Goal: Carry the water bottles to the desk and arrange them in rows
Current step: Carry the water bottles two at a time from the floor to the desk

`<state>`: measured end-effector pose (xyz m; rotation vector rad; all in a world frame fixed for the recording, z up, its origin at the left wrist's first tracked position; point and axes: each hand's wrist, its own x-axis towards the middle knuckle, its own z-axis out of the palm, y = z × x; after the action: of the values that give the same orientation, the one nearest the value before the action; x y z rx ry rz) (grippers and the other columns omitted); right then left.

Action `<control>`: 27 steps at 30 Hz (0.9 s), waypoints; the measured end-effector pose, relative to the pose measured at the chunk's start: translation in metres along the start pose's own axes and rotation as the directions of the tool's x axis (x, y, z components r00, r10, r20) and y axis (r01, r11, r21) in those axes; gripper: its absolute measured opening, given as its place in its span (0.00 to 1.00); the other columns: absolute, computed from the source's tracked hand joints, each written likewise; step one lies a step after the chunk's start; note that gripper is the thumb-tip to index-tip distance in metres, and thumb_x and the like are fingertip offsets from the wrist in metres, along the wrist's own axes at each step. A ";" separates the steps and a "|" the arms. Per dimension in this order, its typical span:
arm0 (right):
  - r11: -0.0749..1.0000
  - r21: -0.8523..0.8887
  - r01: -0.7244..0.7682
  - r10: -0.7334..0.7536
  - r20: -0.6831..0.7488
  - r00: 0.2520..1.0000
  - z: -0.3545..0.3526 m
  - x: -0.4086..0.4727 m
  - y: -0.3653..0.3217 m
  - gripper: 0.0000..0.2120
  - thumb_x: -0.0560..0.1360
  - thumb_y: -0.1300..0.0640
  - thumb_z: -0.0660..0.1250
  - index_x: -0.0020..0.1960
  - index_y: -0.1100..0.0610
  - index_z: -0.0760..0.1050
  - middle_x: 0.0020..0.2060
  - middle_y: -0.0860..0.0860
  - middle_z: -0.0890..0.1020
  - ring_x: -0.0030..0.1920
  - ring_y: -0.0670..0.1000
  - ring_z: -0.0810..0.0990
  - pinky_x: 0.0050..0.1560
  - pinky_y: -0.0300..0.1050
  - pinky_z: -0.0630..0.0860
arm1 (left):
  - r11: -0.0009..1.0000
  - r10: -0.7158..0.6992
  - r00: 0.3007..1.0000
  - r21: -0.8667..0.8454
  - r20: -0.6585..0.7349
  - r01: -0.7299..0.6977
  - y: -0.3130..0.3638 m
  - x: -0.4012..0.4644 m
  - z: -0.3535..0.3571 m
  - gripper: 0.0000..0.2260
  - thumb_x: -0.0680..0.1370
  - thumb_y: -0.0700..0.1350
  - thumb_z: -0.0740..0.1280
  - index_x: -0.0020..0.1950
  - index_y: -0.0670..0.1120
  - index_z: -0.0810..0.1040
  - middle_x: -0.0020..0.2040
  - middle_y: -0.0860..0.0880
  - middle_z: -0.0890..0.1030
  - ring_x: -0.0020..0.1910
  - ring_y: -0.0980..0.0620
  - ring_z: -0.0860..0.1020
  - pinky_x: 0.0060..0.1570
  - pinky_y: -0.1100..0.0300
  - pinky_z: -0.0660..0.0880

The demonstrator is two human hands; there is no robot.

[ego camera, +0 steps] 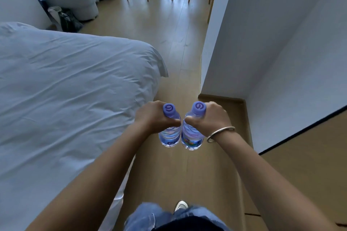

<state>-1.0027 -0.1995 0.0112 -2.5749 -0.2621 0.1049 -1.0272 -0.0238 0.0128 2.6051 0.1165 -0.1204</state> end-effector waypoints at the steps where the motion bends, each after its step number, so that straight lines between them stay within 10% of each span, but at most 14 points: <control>1: 1.000 0.009 0.009 -0.009 0.002 1.000 -0.003 0.016 0.003 0.17 0.63 0.40 0.67 0.30 0.54 0.71 0.30 0.52 0.75 0.31 0.51 0.72 0.32 0.40 0.64 | 1.000 0.000 1.000 0.003 -0.005 0.000 0.004 0.016 -0.002 0.15 0.63 0.60 0.71 0.35 0.49 0.78 0.32 0.51 0.79 0.34 0.50 0.77 0.29 0.64 0.67; 20: 0.996 0.060 -0.067 0.065 0.028 0.997 0.009 0.364 -0.008 0.17 0.67 0.45 0.69 0.27 0.53 0.69 0.23 0.49 0.72 0.25 0.47 0.68 0.25 0.36 0.63 | 0.997 0.031 0.997 0.074 0.064 -0.036 -0.039 0.374 -0.064 0.16 0.63 0.61 0.71 0.28 0.52 0.70 0.27 0.56 0.73 0.28 0.60 0.70 0.26 0.65 0.61; 27: 0.993 0.079 -0.085 0.088 -0.035 0.996 0.009 0.480 -0.027 0.20 0.66 0.45 0.71 0.24 0.52 0.65 0.21 0.46 0.68 0.22 0.45 0.65 0.23 0.35 0.58 | 0.992 0.084 0.994 0.094 0.065 -0.090 -0.057 0.490 -0.102 0.15 0.64 0.60 0.72 0.39 0.50 0.79 0.33 0.53 0.79 0.33 0.53 0.75 0.28 0.66 0.65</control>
<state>-0.5385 -0.0729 0.0072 -2.5082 -0.1299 0.0959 -0.5410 0.1066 0.0191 2.6954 -0.0251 -0.1786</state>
